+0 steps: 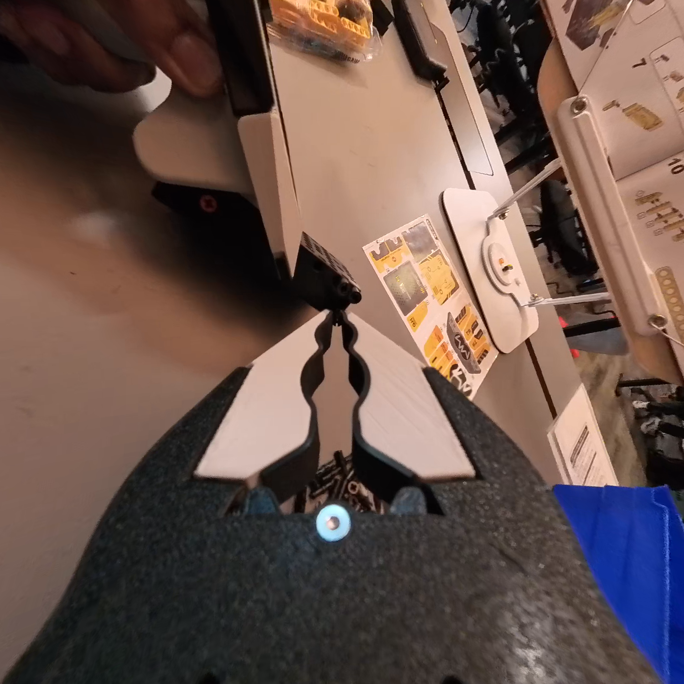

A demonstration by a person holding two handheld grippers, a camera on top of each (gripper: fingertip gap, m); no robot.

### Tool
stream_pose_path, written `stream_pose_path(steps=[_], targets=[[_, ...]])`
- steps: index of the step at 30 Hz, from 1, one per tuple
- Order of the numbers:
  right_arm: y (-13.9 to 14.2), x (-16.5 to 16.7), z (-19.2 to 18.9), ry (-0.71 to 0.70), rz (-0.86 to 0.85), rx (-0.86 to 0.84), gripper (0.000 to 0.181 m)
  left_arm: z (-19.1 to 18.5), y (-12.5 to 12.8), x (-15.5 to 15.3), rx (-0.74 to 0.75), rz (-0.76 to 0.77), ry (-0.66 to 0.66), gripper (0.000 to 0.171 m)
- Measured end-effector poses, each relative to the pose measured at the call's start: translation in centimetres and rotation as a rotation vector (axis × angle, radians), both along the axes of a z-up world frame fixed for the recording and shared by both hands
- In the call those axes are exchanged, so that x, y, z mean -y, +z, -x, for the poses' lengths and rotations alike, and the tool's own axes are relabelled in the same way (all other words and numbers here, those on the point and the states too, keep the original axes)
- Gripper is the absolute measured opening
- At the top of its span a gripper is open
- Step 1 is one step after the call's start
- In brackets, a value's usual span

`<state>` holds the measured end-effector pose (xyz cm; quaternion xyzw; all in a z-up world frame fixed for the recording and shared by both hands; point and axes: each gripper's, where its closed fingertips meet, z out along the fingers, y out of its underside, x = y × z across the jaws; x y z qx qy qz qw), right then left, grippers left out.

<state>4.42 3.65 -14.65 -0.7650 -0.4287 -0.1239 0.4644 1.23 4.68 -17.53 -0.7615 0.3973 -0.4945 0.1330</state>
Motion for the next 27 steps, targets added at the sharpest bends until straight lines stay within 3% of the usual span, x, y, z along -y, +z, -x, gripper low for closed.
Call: stream_pose_path(steps=[12, 20, 27], targets=[[-0.63, 0.01, -0.24, -0.004, 0.04, -0.011, 0.004, -0.01, -0.04, 0.0, -0.002, -0.012, -0.007, 0.065], [-0.71, -0.07, -0.24, -0.022, 0.191, -0.305, 0.004, 0.01, -0.17, 0.04, -0.018, -0.044, -0.018, 0.065], [-0.82, -0.15, -0.33, -0.048, 0.223, -0.357, 0.004, -0.02, -0.21, 0.0, -0.021, -0.053, -0.015, 0.065]])
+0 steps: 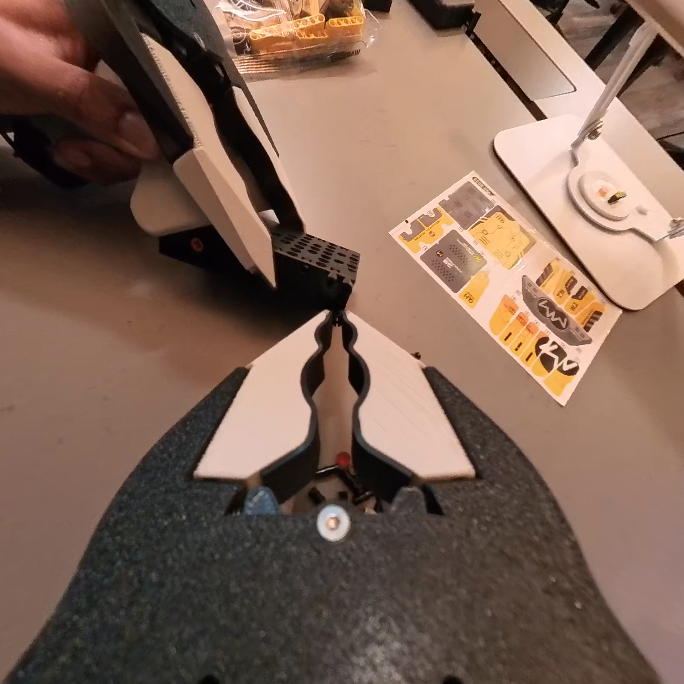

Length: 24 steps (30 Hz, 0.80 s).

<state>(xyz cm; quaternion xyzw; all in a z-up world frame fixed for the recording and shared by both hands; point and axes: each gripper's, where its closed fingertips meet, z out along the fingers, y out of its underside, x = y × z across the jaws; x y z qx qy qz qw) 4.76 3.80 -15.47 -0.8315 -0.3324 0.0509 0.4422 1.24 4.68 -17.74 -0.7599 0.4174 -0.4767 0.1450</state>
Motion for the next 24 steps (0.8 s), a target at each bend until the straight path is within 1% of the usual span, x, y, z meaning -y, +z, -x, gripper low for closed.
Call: stream_pose_path(steps=[9, 14, 15, 16, 18, 20, 24], targets=[[-0.2, -0.1, -0.1, -0.027, -0.007, 0.052, 0.004, 0.0, -0.1, 0.0, -0.01, -0.012, 0.002, 0.065], [-0.5, -0.2, -0.2, -0.003, -0.04, 0.158, 0.004, 0.0, 0.0, 0.0, -0.011, -0.005, 0.003, 0.064], [-1.4, -0.2, -0.4, -0.005, -0.021, 0.2, 0.004, -0.1, -0.1, -0.1, -0.008, 0.004, 0.004, 0.059], [-1.7, -0.4, -0.5, -0.004, -0.037, 0.24, 0.004, -0.1, -0.2, -0.3, -0.013, -0.046, 0.003, 0.06], [-1.2, -0.7, -0.6, -0.006, -0.118, 0.29, 0.004, -0.2, 0.0, -0.3, -0.017, -0.037, 0.005, 0.06], [-1.1, -0.8, -0.6, -0.002, -0.122, 0.283, 0.004, -0.1, 0.0, -0.4, 0.002, 0.012, 0.006, 0.06], [-1.2, -0.9, -0.5, -0.003, -0.092, 0.214, 0.004, -0.1, 0.0, -0.6, 0.009, 0.005, 0.008, 0.061]])
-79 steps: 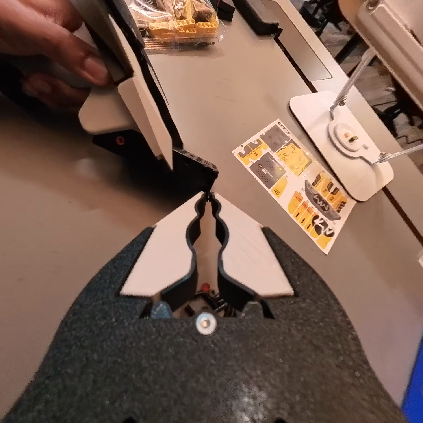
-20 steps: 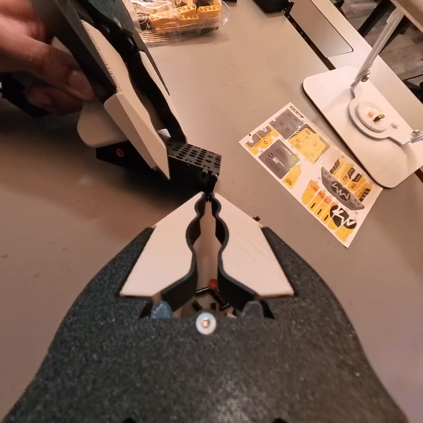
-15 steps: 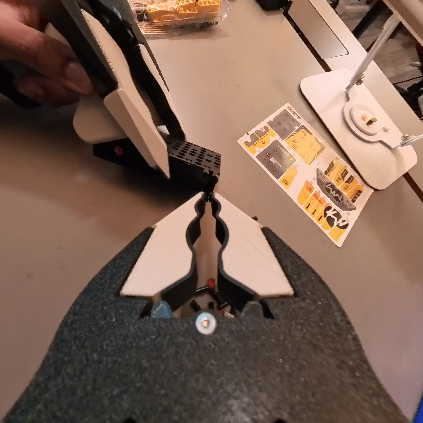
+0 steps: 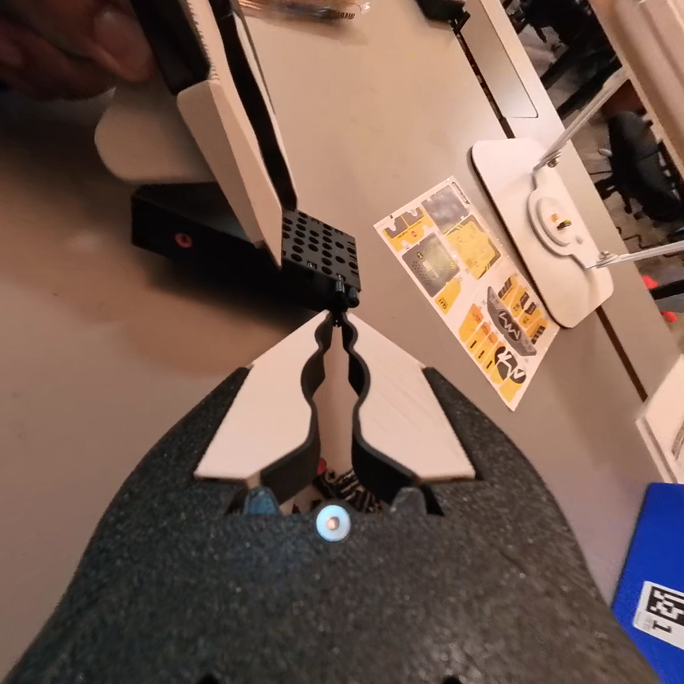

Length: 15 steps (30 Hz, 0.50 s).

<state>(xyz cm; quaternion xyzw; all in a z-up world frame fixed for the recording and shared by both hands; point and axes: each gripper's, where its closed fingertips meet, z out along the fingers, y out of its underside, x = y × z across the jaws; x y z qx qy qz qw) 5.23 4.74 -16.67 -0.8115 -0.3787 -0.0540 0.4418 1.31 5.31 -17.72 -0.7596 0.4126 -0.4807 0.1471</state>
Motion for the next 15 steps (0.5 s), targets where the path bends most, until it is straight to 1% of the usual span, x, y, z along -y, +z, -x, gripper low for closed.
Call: stream_pose_path(steps=[4, 8, 10, 12, 15], targets=[[-0.32, -0.13, -0.04, -0.012, 0.034, -0.074, 0.004, 0.0, -0.16, -0.17, -0.023, -0.049, 0.002, 0.061], [-0.19, -0.21, -0.03, -0.028, 0.095, -0.233, 0.004, 0.03, -0.08, -0.23, -0.006, -0.019, 0.006, 0.061], [-0.13, -0.26, -0.03, -0.033, 0.109, -0.281, 0.004, 0.03, -0.04, -0.26, 0.001, -0.01, 0.011, 0.061], [0.05, -0.36, 0.03, -0.039, 0.088, -0.305, 0.005, 0.06, 0.04, -0.33, 0.017, 0.019, 0.02, 0.061], [0.32, -0.42, 0.14, -0.038, 0.04, -0.277, 0.006, 0.11, 0.23, -0.41, 0.05, 0.077, 0.026, 0.06]])
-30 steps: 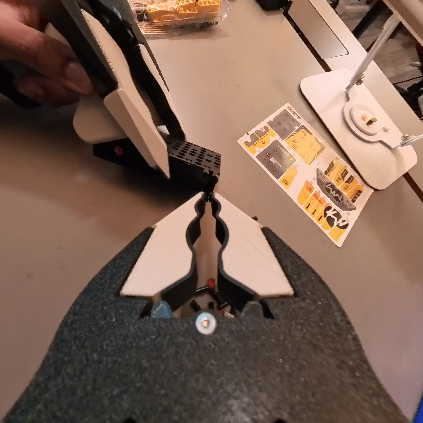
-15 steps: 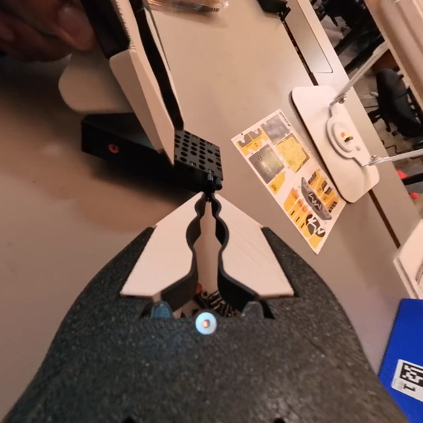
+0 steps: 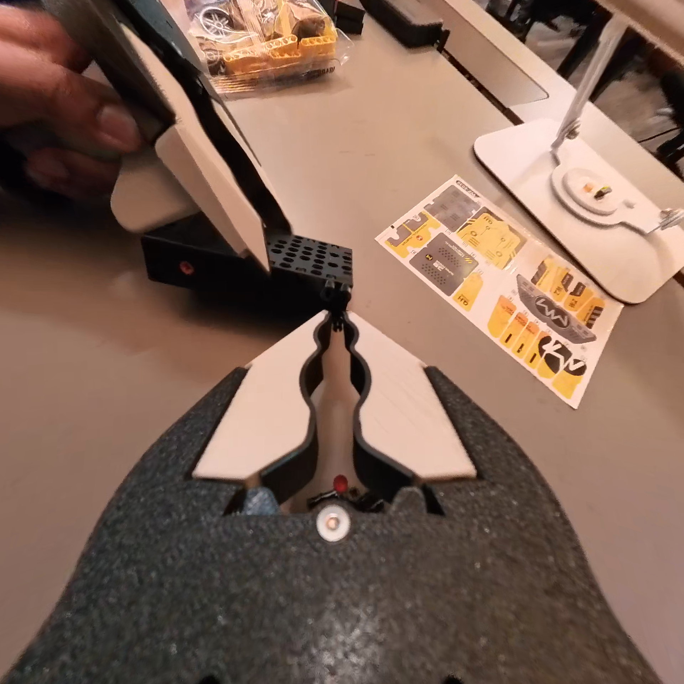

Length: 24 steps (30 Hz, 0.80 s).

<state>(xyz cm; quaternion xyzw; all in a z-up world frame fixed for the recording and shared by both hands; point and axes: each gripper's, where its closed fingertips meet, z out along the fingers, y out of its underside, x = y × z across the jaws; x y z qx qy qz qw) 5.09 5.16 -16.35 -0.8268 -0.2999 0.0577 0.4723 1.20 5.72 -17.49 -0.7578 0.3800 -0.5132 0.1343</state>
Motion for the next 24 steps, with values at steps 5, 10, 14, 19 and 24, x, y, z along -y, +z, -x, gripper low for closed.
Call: stream_pose_path(steps=[5, 10, 14, 19, 24], targets=[[-0.2, 0.3, 0.4, 0.015, -0.014, 0.026, 0.024, 0.0, 0.1, -0.1, 0.018, 0.022, 0.002, 0.06], [0.1, 0.2, -0.3, 0.001, -0.02, 0.013, 0.024, 0.1, 0.2, -0.1, 0.029, 0.039, 0.002, 0.059], [0.4, 0.3, -0.4, 0.01, -0.049, 0.045, 0.017, 0.1, 0.3, -0.1, 0.037, 0.052, 0.002, 0.059], [0.8, 0.4, -0.2, 0.029, -0.097, 0.079, 0.006, 0.1, 0.2, -0.1, 0.035, 0.049, 0.0, 0.059], [0.6, 0.4, -0.2, 0.032, -0.086, 0.08, 0.005, 0.1, 0.2, -0.1, 0.033, 0.048, -0.003, 0.059]])
